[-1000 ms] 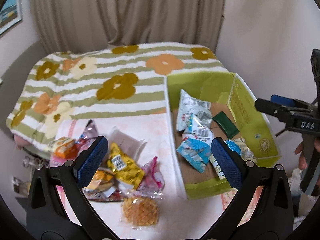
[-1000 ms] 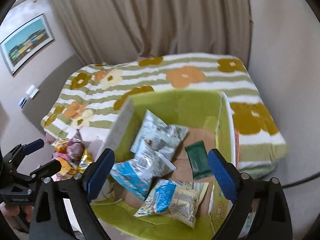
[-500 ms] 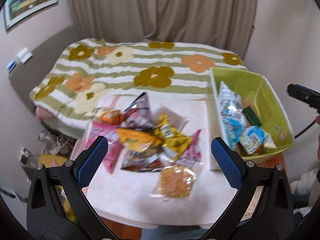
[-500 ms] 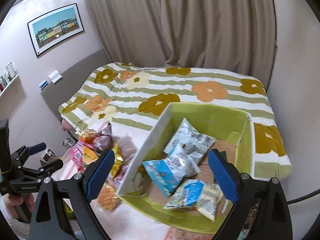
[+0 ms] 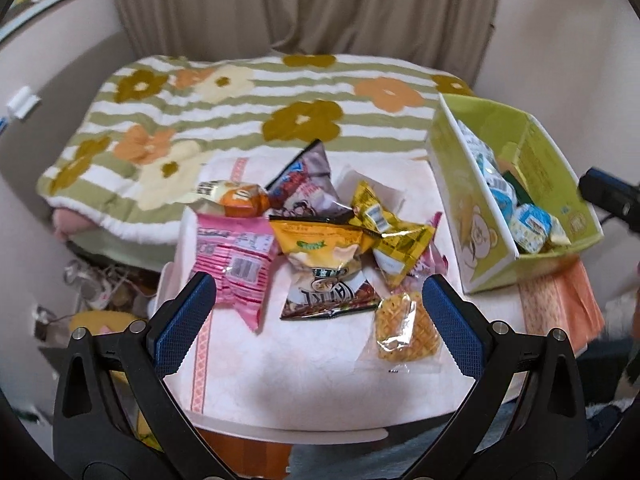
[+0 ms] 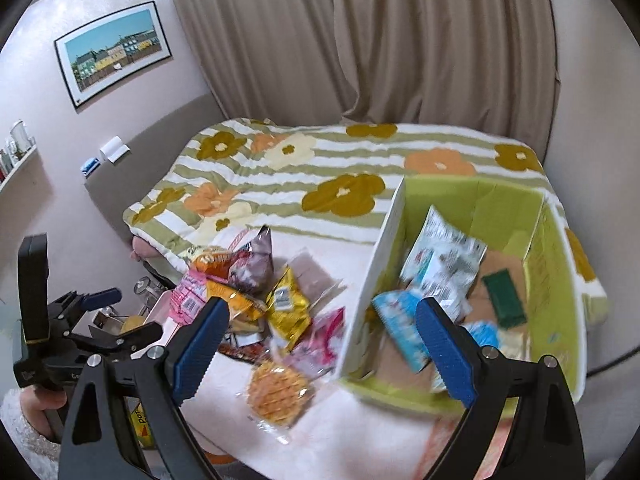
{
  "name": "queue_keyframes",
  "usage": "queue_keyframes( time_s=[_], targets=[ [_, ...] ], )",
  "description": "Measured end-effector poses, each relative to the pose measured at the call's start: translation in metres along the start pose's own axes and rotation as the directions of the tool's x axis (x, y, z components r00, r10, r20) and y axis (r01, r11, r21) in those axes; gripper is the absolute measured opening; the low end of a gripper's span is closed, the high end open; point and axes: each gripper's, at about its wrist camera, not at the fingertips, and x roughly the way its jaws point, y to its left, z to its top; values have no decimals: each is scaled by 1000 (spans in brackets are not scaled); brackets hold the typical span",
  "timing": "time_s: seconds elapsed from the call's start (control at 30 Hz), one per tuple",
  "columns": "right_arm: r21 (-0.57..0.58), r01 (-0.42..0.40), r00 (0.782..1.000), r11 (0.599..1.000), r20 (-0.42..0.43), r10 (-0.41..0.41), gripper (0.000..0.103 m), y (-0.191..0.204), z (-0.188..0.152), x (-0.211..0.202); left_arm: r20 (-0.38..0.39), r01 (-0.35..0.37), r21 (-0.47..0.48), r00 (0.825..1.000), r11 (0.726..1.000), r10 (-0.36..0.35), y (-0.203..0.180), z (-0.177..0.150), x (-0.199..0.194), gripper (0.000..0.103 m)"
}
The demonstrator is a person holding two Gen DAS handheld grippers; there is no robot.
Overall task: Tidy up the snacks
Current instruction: 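Move both tools back over the remaining snacks, then grasp the yellow chip bag with the left tool while the right tool grasps the wrapped waffle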
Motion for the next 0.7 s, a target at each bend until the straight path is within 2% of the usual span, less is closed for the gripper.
queue_keyframes(
  time_s=[0.17,0.33,0.47,0.63,0.7],
  targets=[
    [60,54,997,997,-62,-50,93,27,-30,15,-58,77,41,996,996,-74,16,5,22,102],
    [149,147,979,978,-160,-123,93,49,-65,51,-111,174,78,980,982,-165,26,7,53,102],
    [198,197,967,960,-202,-157,93,62,-91,81,-143,237,92,964,967,-223,30,7,80,102],
    [245,250,952,937,-237,-192,93,67,-118,117,-190,271,99,950,957,-249,27,4,116,102],
    [225,278,943,934,-249,-221,93,70,-124,125,-199,275,103,947,956,-251,24,1,128,101]
  ],
)
